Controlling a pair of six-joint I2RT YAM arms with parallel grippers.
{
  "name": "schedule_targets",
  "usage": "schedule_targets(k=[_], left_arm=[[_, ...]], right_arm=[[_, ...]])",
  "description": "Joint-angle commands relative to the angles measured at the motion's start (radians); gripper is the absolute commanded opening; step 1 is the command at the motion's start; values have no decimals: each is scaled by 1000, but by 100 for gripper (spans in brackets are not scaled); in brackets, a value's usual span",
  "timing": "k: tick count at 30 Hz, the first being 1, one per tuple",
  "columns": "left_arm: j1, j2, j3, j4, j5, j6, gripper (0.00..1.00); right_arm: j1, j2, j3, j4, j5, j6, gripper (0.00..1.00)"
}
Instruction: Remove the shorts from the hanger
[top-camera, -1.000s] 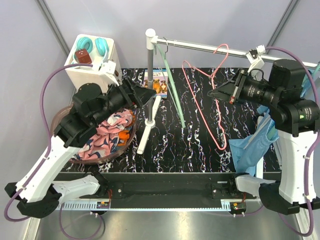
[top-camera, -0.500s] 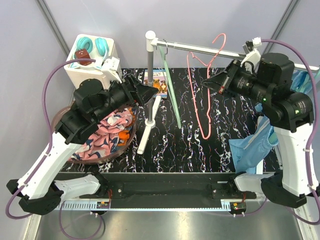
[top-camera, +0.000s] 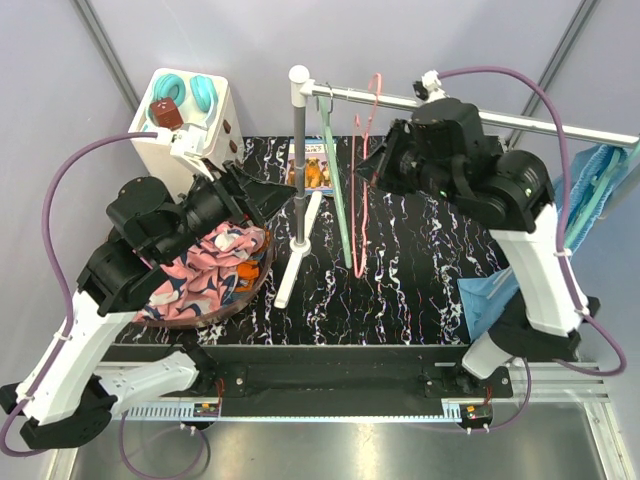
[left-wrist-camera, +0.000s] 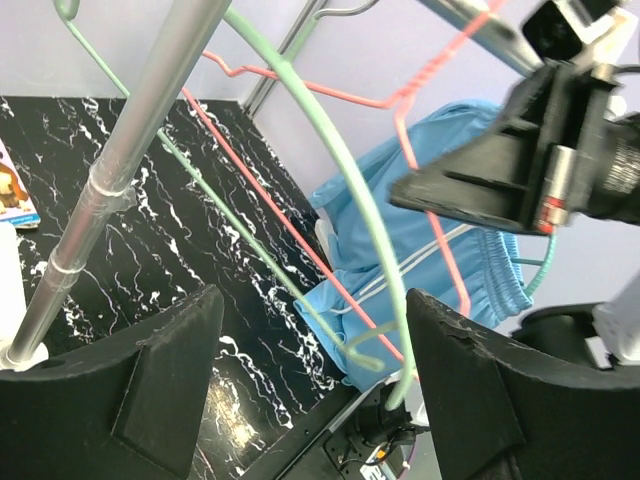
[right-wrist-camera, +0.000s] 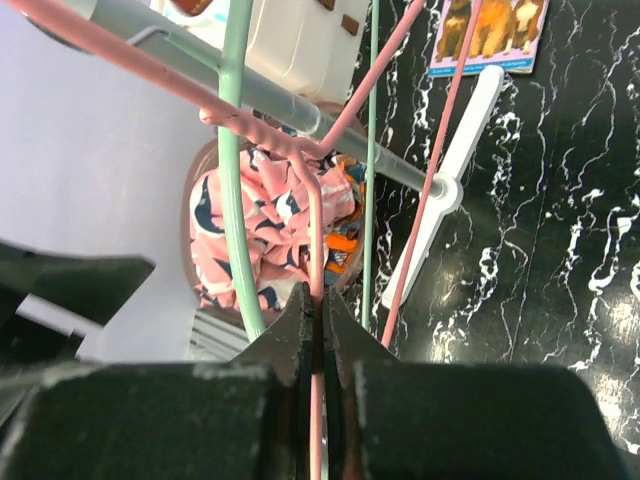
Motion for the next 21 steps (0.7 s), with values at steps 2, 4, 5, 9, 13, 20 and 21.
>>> schedule_targets(k=[2,4,5,9,13,20,21], left_arm=[[-6,-40,-13,2,7,5,77],[-4,-55,-22,-1,3,6,77],[-4,-59,-24,-9,2,6,77],[-4,-73,-25,-29,-2,-2,78],[-4,-79,-28,-41,2,-18,78],[-4,-76,-12,-41,28,-60,81],[-4,-75,-11,-41,47,-72,82]], right_arm=[[44,119,197,-111,130,-29,2],[61,140,203,-109,123,-42,3],[64,145,200,-108,116,-47,4],[69,165,191,-120,103,-61,11],[68,145,169,-122,104,-61,34],[68,-10,4,-76,93,-52,66],[68,-33,-18,-71,92,-50,71]])
